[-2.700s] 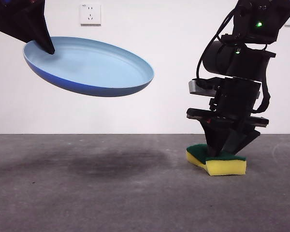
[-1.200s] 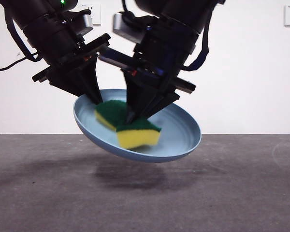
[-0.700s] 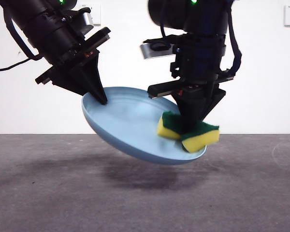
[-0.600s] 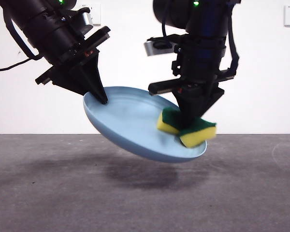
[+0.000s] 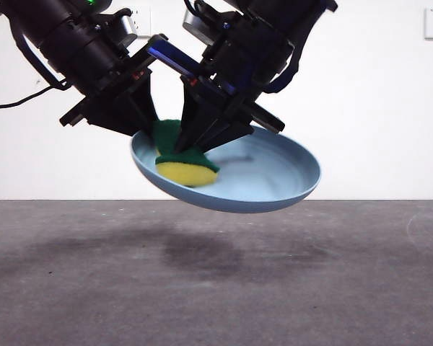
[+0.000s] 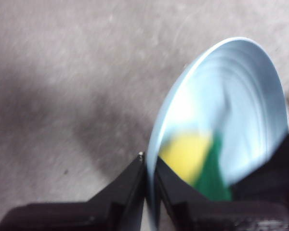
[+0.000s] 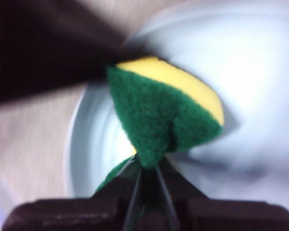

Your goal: Pick up the plate,pick up the cloth,clean the plate with the cloth

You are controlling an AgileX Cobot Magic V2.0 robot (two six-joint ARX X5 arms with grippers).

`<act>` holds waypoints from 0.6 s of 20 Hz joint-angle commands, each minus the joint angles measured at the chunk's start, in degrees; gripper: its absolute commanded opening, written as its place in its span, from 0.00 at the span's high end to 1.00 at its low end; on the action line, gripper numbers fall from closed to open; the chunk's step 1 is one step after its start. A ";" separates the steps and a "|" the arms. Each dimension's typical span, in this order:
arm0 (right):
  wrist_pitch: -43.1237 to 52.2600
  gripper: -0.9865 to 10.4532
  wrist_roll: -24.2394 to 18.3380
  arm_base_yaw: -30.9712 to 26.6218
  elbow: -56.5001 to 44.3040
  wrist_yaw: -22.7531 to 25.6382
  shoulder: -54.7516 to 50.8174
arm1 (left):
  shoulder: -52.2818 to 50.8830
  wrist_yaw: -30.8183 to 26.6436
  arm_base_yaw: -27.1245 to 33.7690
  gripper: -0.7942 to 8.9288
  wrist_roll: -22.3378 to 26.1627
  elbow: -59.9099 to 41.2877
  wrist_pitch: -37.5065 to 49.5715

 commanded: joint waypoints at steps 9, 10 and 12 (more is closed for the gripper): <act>-12.68 0.93 -6.43 -3.10 -1.20 40.13 0.26 | -0.35 5.42 2.45 0.93 2.93 0.33 -7.72; -9.40 0.93 -6.47 -3.78 -1.20 39.95 0.24 | -0.35 6.25 2.40 0.93 3.39 0.33 -8.28; -2.82 0.93 -6.40 -4.85 -1.20 36.50 0.24 | -0.37 9.07 2.12 0.93 4.39 0.33 -8.85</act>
